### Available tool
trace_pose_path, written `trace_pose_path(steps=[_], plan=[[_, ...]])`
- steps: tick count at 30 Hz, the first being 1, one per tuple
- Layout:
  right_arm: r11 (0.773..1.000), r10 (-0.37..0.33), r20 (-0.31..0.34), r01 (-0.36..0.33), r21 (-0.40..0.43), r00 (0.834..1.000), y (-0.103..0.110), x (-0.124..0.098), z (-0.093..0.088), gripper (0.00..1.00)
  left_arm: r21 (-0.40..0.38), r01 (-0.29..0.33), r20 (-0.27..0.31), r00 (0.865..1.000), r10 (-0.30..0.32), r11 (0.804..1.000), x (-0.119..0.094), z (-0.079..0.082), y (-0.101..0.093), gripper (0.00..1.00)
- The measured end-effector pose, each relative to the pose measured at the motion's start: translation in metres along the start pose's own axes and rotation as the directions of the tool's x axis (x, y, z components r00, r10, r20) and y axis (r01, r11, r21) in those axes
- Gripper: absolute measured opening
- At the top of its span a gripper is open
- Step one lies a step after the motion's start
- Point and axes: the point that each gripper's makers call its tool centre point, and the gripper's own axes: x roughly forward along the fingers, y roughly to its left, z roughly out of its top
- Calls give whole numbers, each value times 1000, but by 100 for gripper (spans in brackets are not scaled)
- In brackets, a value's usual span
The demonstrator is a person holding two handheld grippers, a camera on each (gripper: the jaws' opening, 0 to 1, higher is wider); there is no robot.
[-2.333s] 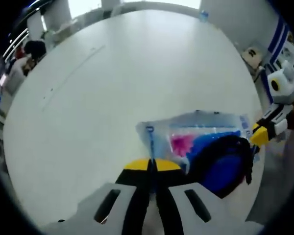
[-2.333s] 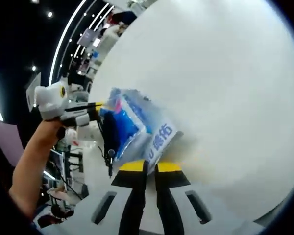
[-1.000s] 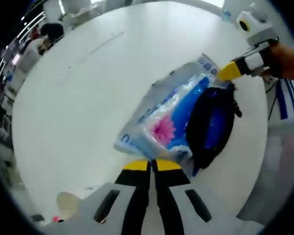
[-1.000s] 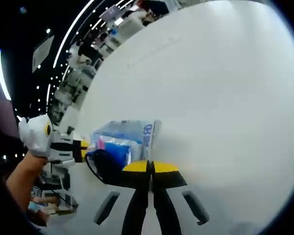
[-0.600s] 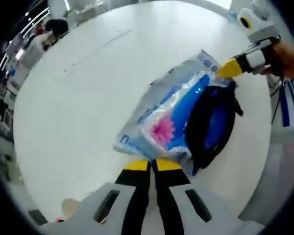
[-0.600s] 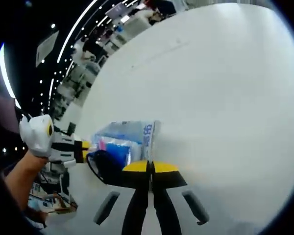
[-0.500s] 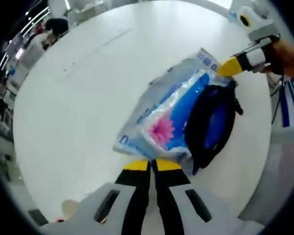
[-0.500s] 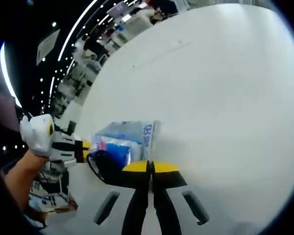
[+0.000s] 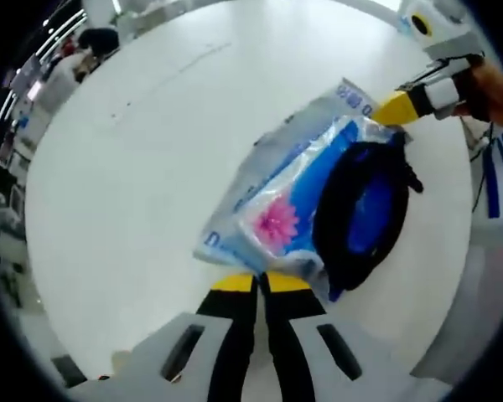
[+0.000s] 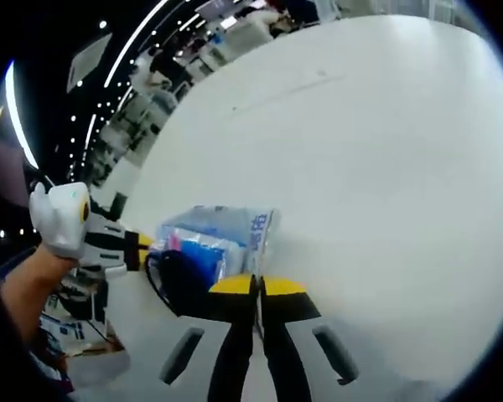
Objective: Arrange the tabletop items into an orderly group along one side of the table until the central work area is clear of visible clutter.
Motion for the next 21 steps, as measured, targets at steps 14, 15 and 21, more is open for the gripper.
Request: trace_pose_path(steps=[14, 15, 21], plan=[[996, -35, -15, 34, -78, 999, -6, 8, -2, 3, -16, 11, -33, 999, -11, 1000, 2, -4, -1, 0], [996, -37, -16, 36, -82, 999, -7, 8, -2, 4, -15, 9, -35, 999, -10, 1000, 3, -4, 0, 0], [993, -49, -26, 46, -111, 998, -10, 10, -3, 5, -14, 2, -33, 999, -2, 1000, 4, -4, 0, 1]])
